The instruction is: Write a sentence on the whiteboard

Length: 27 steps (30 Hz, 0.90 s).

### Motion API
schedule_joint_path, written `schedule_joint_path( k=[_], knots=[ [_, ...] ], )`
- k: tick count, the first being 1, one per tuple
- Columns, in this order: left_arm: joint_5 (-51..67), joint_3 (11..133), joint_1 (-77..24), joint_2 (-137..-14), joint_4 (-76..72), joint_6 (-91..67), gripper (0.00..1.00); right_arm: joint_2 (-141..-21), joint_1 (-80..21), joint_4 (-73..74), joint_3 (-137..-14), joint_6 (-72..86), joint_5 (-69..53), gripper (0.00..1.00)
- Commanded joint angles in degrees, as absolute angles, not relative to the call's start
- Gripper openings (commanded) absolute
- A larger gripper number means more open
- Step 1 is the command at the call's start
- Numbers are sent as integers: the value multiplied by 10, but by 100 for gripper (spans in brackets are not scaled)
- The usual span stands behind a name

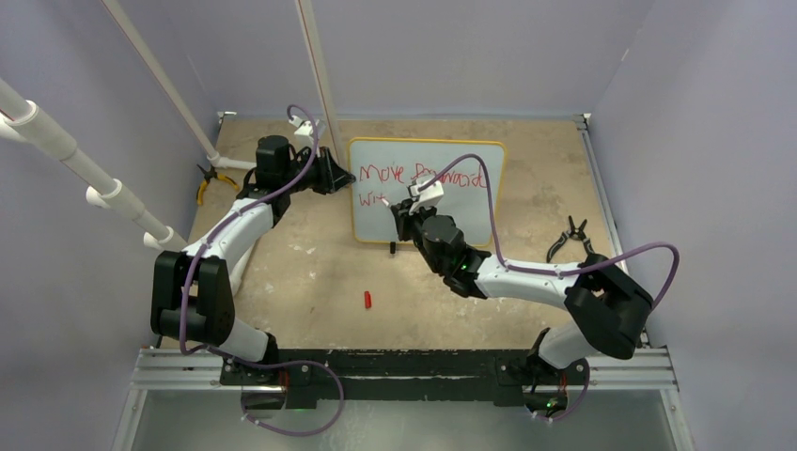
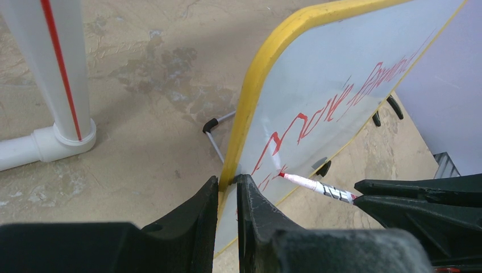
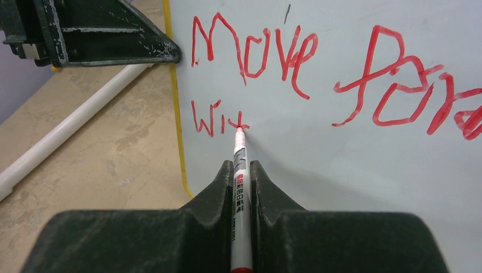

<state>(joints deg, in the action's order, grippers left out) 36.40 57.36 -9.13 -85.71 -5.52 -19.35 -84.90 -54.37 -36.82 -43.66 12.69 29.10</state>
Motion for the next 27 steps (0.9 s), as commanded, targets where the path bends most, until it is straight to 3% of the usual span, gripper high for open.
schedule_joint_path(
  k=[1,27],
  knots=[
    [381,576,-104,-853,-65,-191,15,-847,-541,-348,-425,145,310,0],
    [377,576,-104,-851,-62,-189,15,-787,-542,-358,-438,120,321,0]
  ],
)
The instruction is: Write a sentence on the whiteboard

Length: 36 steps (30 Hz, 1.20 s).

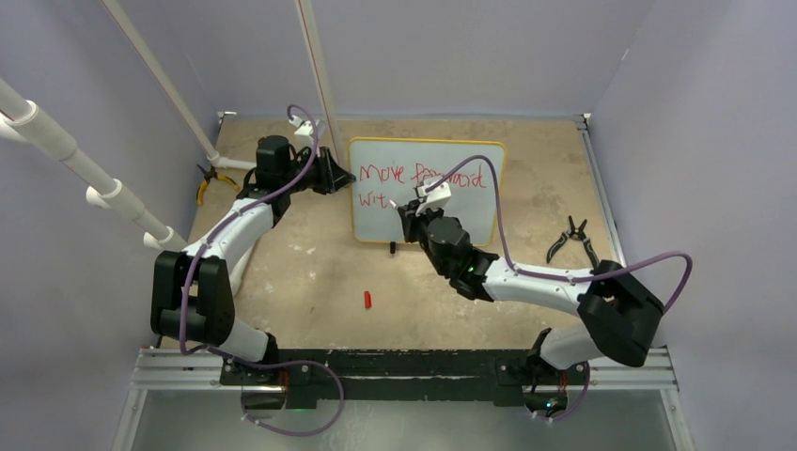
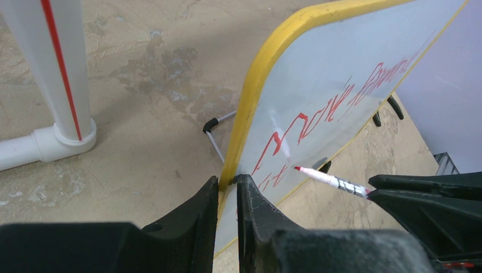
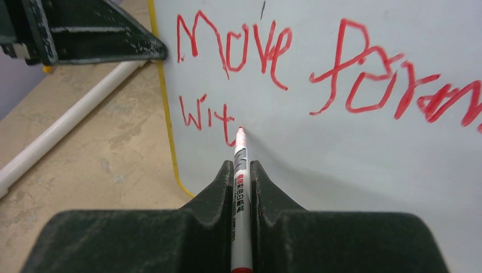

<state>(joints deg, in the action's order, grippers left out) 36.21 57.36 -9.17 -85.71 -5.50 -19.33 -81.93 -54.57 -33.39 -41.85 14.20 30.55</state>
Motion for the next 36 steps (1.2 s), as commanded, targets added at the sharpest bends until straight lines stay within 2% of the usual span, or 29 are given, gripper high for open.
schedule_joint_path(
  k=[1,15,36],
  knots=[
    [377,576,-104,-851,-62,-190,15,-784,-542,-361,-438,119,315,0],
    [377,576,-104,-854,-62,-189,15,-823,-541,-373,-470,89,325,0],
    [378,576,-105,-853,-61,-189,15,-811,-541,-324,-426,142,328,0]
  ],
)
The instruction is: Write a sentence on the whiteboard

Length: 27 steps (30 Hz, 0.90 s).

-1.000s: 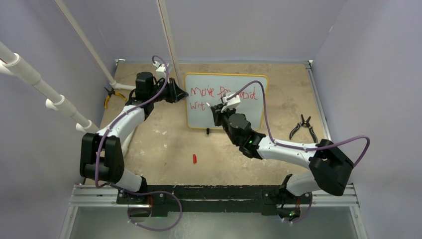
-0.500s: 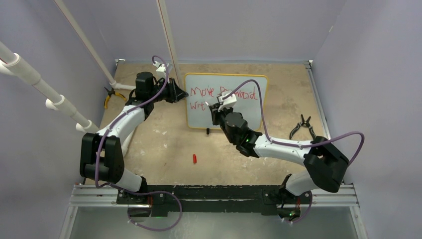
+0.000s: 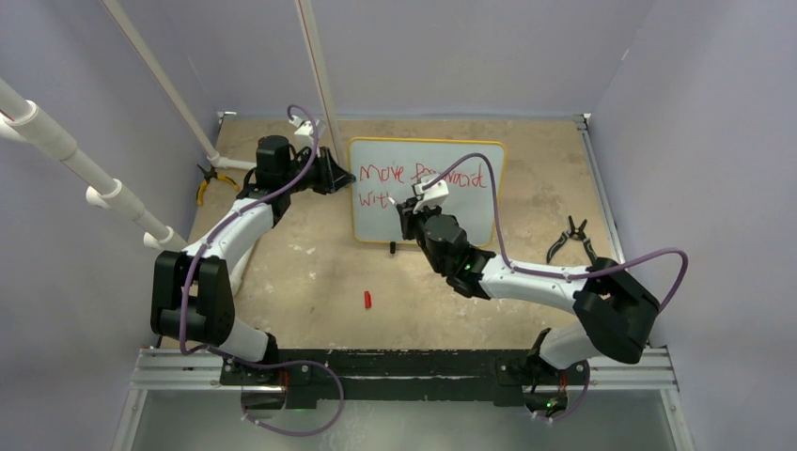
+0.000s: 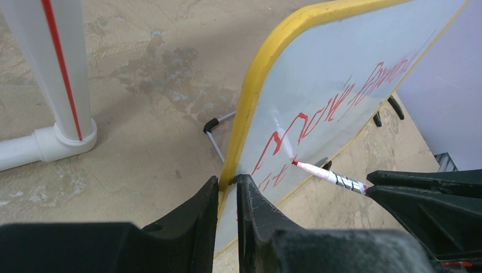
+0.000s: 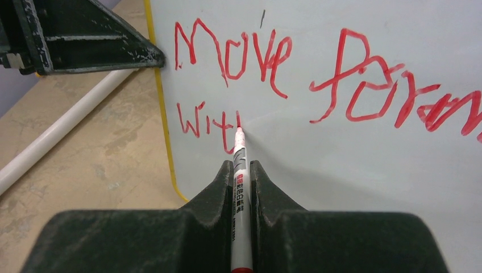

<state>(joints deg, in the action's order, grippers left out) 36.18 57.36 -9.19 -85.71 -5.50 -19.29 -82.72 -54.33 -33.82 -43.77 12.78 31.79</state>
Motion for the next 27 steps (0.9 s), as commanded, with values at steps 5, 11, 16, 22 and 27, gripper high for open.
schedule_joint_path(
  k=[5,11,16,22,27],
  knots=[
    [378,576,-105,-853,-61,-189,15,-808,-541,-313,-419,155,314,0],
    [377,576,-105,-853,-62,-189,15,-809,-541,-309,-409,163,306,0],
    [377,576,-105,-853,-62,-189,15,-808,-541,-319,-413,162,313,0],
    [377,576,-105,-854,-61,-189,15,-806,-541,-340,-420,155,325,0],
    [377,576,-105,-853,-61,-189,15,-800,-541,-363,-421,146,331,0]
  ],
)
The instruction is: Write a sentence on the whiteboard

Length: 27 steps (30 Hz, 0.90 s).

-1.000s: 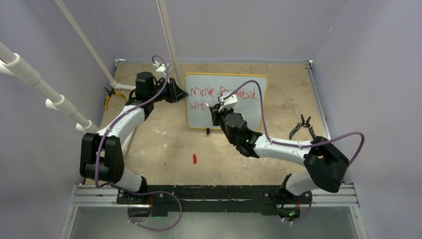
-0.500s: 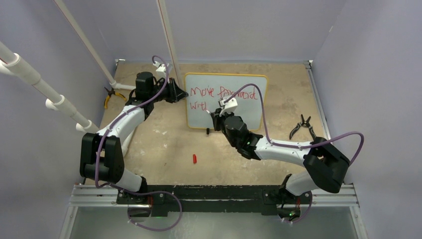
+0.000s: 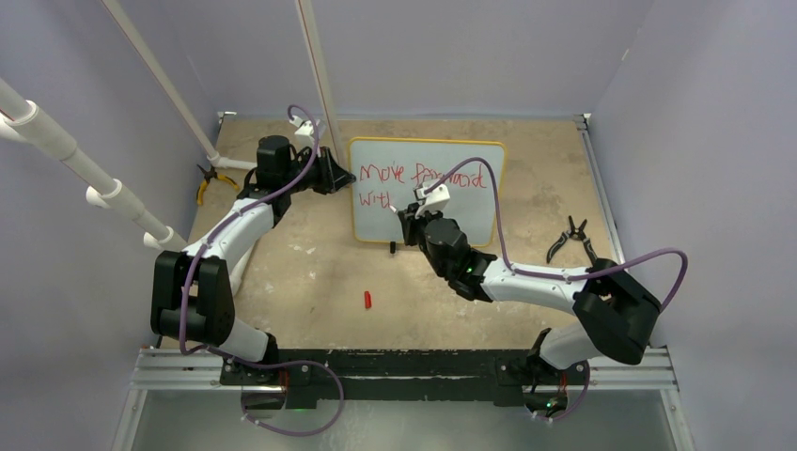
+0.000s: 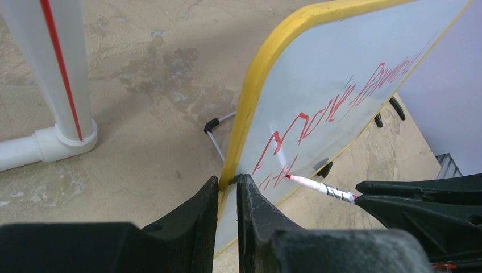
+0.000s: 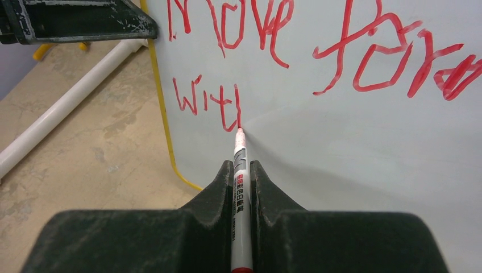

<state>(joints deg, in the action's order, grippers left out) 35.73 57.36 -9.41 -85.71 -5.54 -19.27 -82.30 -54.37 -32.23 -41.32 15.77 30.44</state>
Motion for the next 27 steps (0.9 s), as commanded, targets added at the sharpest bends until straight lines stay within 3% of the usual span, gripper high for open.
schedule_joint_path(
  k=[1,27],
  knots=[
    [377,576,-105,-854,-62,-189,15,-801,-541,-364,-422,144,331,0],
    [375,577,-106,-853,-61,-188,15,-782,-541,-344,-406,156,357,0]
  ],
)
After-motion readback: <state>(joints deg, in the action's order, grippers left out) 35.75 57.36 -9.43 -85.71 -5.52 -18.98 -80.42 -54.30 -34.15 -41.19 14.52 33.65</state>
